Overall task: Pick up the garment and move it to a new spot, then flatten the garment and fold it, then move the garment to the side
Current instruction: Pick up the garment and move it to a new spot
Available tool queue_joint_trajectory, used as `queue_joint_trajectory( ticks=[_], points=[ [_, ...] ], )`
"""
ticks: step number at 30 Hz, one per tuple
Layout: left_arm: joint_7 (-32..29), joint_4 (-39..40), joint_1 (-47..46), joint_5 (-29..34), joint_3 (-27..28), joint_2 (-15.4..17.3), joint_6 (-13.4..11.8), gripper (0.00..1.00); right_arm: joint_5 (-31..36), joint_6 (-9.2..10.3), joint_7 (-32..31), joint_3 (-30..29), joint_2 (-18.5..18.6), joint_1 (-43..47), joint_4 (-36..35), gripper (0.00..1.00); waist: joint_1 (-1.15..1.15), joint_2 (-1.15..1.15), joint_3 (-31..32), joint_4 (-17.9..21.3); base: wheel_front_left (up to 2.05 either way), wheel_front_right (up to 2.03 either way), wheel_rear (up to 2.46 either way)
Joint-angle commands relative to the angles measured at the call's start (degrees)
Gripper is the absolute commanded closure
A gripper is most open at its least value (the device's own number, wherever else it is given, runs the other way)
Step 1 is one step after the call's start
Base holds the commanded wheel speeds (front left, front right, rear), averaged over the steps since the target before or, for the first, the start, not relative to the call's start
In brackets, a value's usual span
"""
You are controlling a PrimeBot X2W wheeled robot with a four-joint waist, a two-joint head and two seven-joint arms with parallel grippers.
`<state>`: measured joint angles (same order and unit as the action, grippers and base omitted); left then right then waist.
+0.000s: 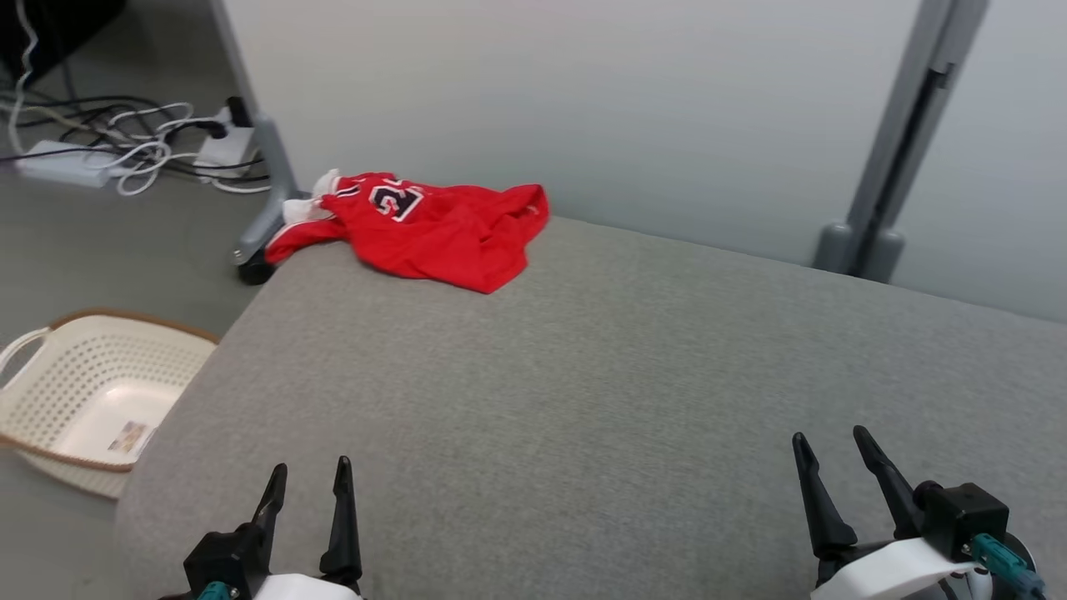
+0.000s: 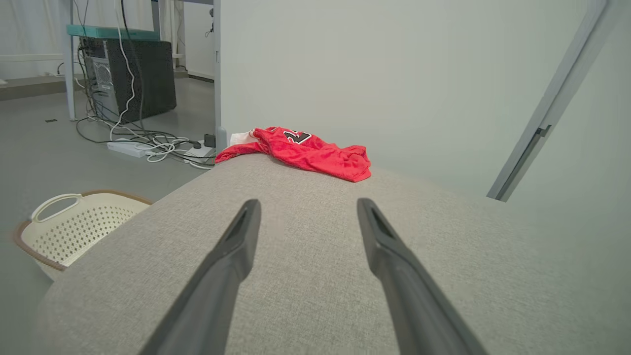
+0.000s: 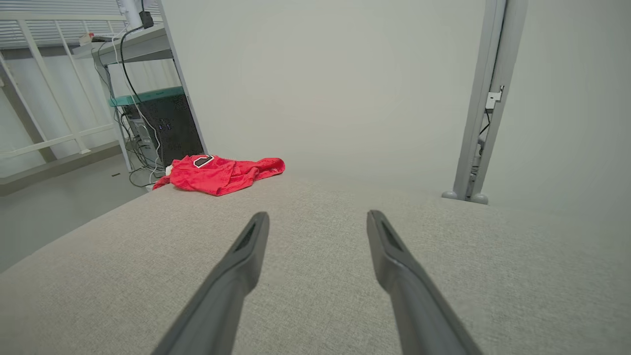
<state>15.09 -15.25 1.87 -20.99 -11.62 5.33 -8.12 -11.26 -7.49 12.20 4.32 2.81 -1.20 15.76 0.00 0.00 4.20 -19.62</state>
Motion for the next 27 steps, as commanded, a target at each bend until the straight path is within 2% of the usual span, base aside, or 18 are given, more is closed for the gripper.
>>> queue_joint_trajectory(
  ticks=[1,5,14,24,27],
  points=[
    [0.1,0.2,-0.1,0.4,0.3,0.5,-0.1,0.00,-0.3,-0.01,0.3,0.0,0.2,-0.5,0.1,0.00,0.00,0.00,0.1,-5.4,0.00,0.00,0.00],
    [0.1,1.3,0.9,0.1,1.7,0.6,-0.5,0.00,-0.2,-0.01,-0.1,1.8,0.2,-1.8,0.2,0.00,0.00,0.00,-1.0,-8.2,0.00,0.00,0.00],
    [0.1,4.0,3.2,0.9,3.8,-0.2,-0.9,0.00,-0.7,-0.01,0.1,5.4,0.3,-5.0,2.2,0.00,0.00,0.00,-2.6,-9.2,0.00,0.00,0.00],
    [0.1,2.4,2.3,1.2,3.0,-0.7,0.4,0.00,0.6,-0.01,1.1,3.3,0.3,-3.8,2.2,0.00,0.00,0.00,-4.1,-10.2,0.00,0.00,0.00],
    [0.1,2.4,0.6,0.6,3.7,-0.3,0.5,0.00,1.9,-0.01,0.8,2.2,0.3,-4.3,0.5,0.00,0.00,0.00,-6.7,-9.4,0.00,0.00,0.00]
  ],
)
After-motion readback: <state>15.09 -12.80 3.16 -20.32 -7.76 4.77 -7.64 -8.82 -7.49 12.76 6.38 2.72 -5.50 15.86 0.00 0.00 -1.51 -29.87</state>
